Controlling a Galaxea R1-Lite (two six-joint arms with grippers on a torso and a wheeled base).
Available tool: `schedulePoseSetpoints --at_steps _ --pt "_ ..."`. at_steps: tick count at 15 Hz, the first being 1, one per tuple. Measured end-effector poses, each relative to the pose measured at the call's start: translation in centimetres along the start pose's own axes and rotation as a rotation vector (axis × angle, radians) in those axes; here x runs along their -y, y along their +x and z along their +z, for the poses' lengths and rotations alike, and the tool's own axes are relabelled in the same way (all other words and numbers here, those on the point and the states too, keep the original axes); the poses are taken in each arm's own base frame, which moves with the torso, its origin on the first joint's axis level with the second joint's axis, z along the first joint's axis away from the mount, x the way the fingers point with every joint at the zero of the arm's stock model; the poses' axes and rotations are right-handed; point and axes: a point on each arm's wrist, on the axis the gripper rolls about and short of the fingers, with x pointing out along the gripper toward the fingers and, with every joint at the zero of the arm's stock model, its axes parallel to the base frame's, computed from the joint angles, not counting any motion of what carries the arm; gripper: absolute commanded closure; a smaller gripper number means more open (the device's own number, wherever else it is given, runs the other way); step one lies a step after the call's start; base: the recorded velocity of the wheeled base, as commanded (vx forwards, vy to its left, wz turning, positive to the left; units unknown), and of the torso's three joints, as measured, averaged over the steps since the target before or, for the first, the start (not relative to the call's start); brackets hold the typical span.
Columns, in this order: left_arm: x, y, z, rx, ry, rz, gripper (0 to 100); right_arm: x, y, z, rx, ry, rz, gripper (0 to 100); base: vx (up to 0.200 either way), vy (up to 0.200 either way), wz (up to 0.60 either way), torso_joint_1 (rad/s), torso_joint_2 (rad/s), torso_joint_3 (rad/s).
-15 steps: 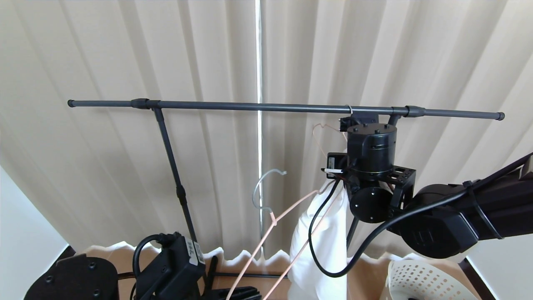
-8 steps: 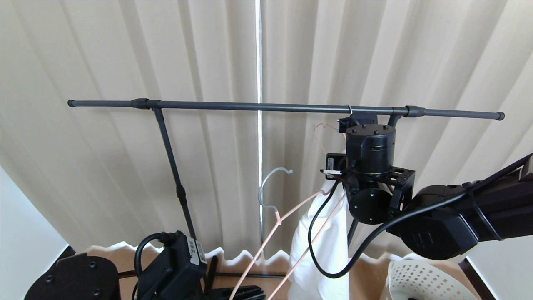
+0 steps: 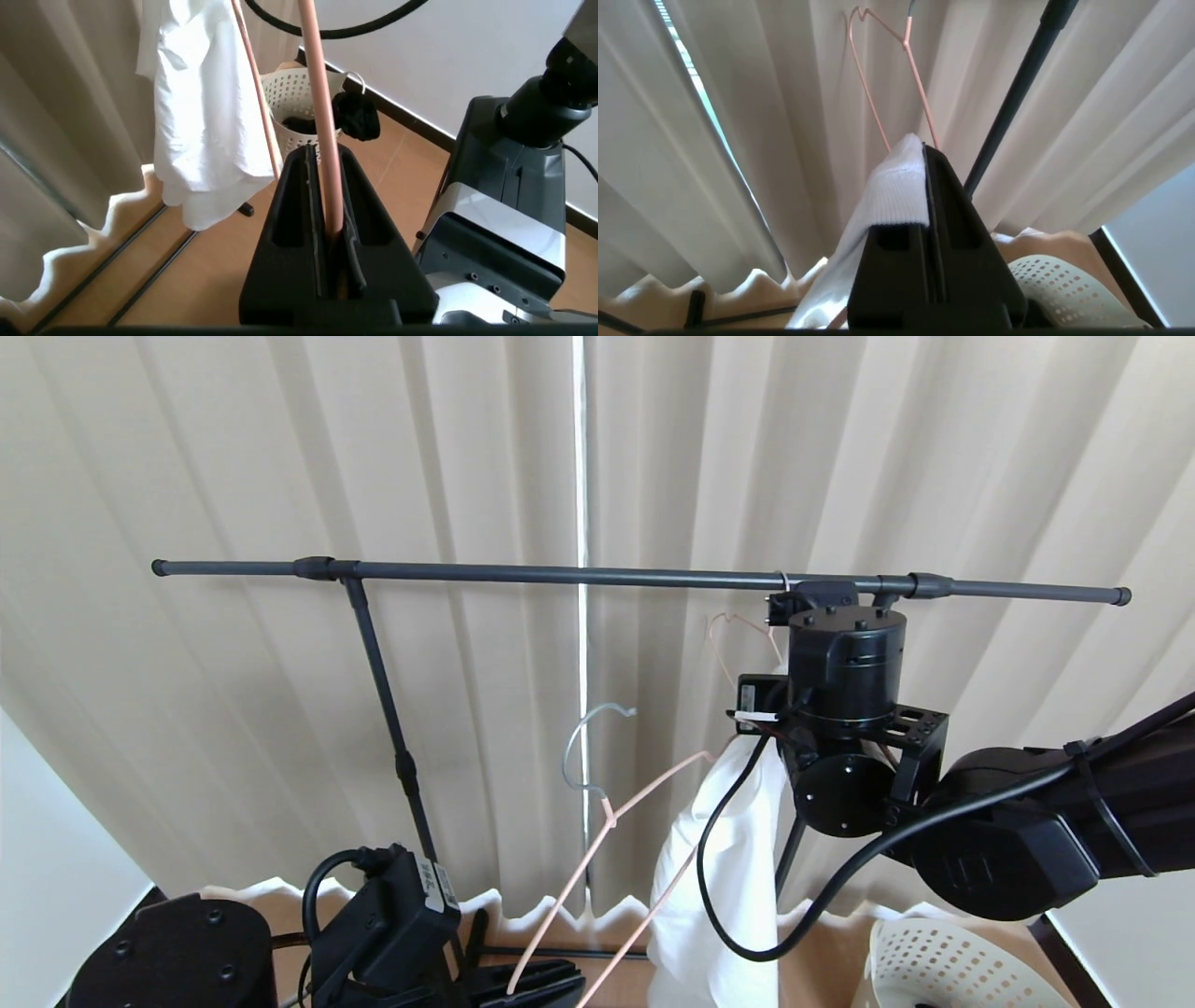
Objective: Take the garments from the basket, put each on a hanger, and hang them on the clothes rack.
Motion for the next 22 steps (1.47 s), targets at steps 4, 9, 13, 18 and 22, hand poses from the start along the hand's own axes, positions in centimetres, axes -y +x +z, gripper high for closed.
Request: schedulePoseSetpoints --at_steps 4,9,13,18,22 --pt "0.00 -0.02 0.08 0.010 0.016 0.000 100 0.09 -0.07 0.08 0.002 0.001 0.000 100 0.000 0.000 0.00 0.000 0.00 0.000" --pt "0.11 -0.07 0.15 0.020 0.020 -0.007 100 0.07 0.00 0.13 0.003 0.003 0.001 100 0.000 0.000 0.00 0.000 0.00 0.000" --pt "0.24 -0.04 0.14 0.020 0.022 -0.015 100 -0.20 0.12 -0.29 -0.003 -0.005 0.003 100 0.000 0.000 0.00 0.000 0.00 0.000" --pt "0.60 0.03 0.13 0.019 0.027 -0.032 100 -0.60 0.46 -0.37 -0.002 0.001 0.004 100 0.000 0.000 0.00 0.000 0.00 0.000" --pt "0.63 0.04 0.13 0.019 0.028 -0.034 100 -0.56 0.56 -0.15 0.002 0.008 0.001 100 0.000 0.000 0.00 0.000 0.00 0.000"
